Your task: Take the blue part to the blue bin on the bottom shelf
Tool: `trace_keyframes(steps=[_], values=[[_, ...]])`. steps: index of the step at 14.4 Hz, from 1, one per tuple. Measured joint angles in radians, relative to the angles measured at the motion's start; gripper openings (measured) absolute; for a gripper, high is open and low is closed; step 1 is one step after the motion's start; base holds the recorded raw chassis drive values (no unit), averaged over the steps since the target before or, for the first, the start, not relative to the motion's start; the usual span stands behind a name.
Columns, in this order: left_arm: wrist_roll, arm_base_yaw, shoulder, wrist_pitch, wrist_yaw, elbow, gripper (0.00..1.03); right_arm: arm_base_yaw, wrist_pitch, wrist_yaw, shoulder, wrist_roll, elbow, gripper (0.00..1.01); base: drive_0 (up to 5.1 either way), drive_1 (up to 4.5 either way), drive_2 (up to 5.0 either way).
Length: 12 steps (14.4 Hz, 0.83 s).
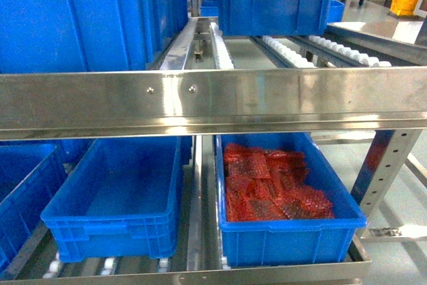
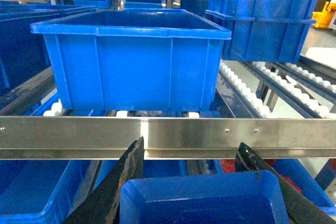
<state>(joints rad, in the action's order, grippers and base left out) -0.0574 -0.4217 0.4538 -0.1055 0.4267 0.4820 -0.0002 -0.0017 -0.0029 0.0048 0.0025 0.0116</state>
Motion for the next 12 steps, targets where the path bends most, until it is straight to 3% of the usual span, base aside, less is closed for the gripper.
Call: trace_keyframes(steps=[12], values=[[0.000, 0.000, 0.000, -0.004, 0.000, 0.000, 0.44, 0.000, -0.003, 0.003, 0.000, 0.000, 0.000, 0.98, -5.1, 2.32, 2.3]])
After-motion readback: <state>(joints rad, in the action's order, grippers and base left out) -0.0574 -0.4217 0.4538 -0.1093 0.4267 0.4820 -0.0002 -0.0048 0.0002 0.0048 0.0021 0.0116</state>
